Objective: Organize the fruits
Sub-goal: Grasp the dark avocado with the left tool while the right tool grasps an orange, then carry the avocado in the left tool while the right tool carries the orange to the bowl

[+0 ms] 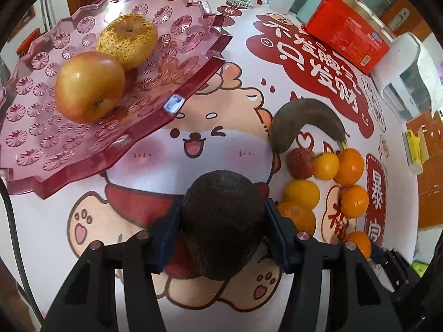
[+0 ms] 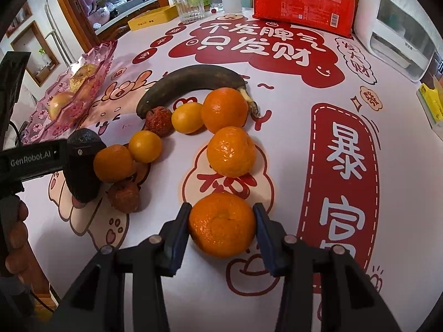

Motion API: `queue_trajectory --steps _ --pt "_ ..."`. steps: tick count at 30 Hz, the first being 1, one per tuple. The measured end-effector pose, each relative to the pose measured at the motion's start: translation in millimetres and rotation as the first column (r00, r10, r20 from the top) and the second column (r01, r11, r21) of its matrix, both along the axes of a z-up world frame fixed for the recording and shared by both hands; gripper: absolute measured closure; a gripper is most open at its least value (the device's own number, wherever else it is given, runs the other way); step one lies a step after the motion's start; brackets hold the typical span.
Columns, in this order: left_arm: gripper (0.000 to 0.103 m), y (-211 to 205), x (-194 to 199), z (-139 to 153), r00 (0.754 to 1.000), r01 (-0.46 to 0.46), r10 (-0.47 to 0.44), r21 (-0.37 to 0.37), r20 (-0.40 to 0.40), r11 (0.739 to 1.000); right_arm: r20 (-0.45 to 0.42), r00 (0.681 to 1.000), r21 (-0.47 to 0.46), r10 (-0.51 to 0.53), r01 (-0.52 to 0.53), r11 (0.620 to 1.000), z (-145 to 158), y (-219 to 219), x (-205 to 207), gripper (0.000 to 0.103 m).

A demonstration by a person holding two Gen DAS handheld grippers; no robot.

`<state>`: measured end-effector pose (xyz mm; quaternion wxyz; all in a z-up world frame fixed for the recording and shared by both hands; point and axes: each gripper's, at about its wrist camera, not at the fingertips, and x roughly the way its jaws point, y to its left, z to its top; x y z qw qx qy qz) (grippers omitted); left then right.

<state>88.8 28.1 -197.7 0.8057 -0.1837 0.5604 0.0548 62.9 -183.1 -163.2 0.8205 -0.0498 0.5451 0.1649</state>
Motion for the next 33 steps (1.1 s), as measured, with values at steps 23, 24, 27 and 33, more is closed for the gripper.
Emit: queue_trajectory --steps 23,24,27,33 --pt "0.048 14.0 -35.1 39.2 0.989 0.14 -0.142 0.07 0.029 0.988 0.122 0.992 -0.022 0.026 -0.024 0.999 44.5 38.0 -28.3 0.059" --pt "0.048 16.3 -36.5 44.0 0.988 0.145 -0.148 0.076 0.037 0.986 0.132 0.991 -0.024 0.029 -0.026 0.999 48.4 42.0 -29.7 0.059" --pt "0.048 24.0 -41.3 58.7 0.984 0.159 -0.165 0.089 0.065 0.983 0.157 0.987 -0.022 0.035 -0.032 0.999 59.6 52.5 -33.2 0.059" --pt "0.048 44.7 -53.3 95.6 0.97 0.181 -0.201 0.145 0.137 0.973 0.209 0.977 -0.013 0.046 -0.045 0.999 84.2 77.6 -40.7 0.059"
